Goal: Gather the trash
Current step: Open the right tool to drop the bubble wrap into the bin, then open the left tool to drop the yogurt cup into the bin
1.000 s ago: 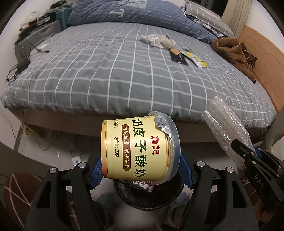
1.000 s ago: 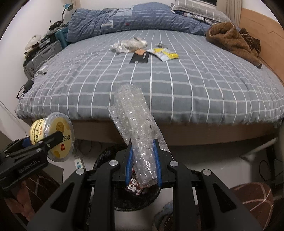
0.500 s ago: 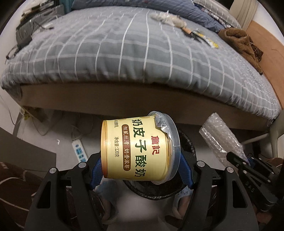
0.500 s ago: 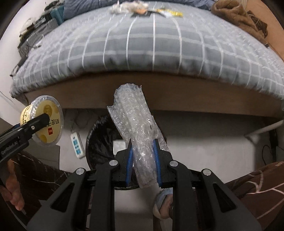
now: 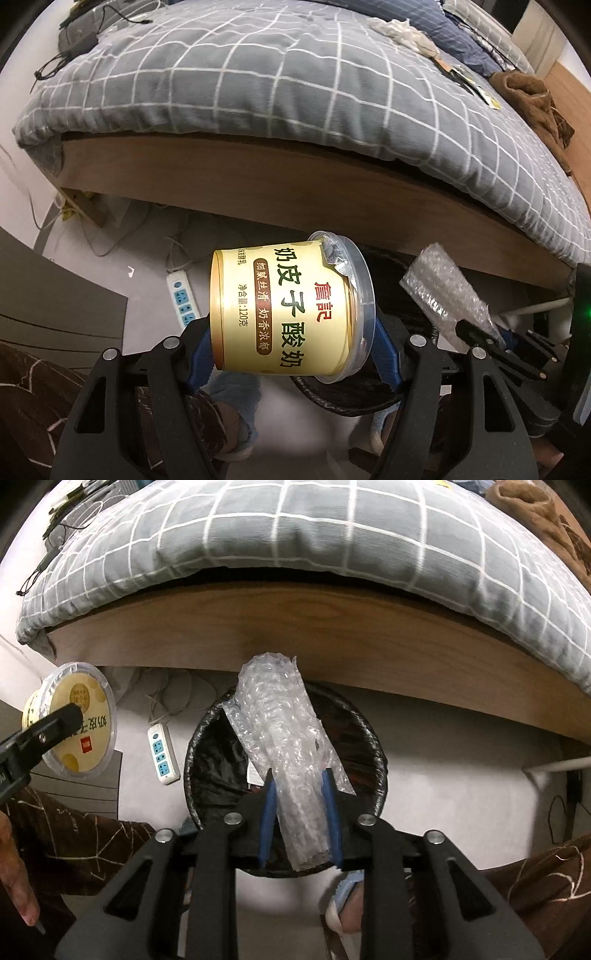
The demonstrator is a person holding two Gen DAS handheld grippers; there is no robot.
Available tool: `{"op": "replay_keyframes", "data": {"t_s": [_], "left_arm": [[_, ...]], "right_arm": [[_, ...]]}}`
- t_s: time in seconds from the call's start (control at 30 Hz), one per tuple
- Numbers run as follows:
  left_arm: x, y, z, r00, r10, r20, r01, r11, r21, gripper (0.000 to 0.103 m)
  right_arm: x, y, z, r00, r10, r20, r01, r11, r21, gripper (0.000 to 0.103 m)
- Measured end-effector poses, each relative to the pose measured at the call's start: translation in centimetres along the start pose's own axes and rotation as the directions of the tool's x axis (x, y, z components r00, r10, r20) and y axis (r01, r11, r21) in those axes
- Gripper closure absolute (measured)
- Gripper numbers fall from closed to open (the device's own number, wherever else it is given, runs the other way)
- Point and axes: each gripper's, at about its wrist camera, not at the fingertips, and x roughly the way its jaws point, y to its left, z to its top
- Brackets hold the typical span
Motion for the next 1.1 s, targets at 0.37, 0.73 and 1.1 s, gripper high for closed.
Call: {"op": "replay_keyframes", "data": {"t_s": [0.37,0.73,1.1], "left_arm": [[1.4,-3.1,0.4,1.0,-0.021,-0.02,0.023,0.998,0.062,0.035],[2.4,-9.0,0.6,0.997,-0.068,-0.045,0.074,0.984,0.159,0.035],[2.5,-12.9,0.2,0.995,-0.087,-0.043,0.095,0.97,0.224,0.034]], "right_arm": [[-1.7,-3.1,0.4,0.995,-0.059,0.083,0.054,0.997,0.06,0.02],[-4.8,-9.3,0.0,0.979,-0.142,0.148,0.117,0.979,0.168,0.01],[-7.6,-13.5,0.0,0.956,-0.211,0.205,0.166,0.962,0.217,0.01]]}}
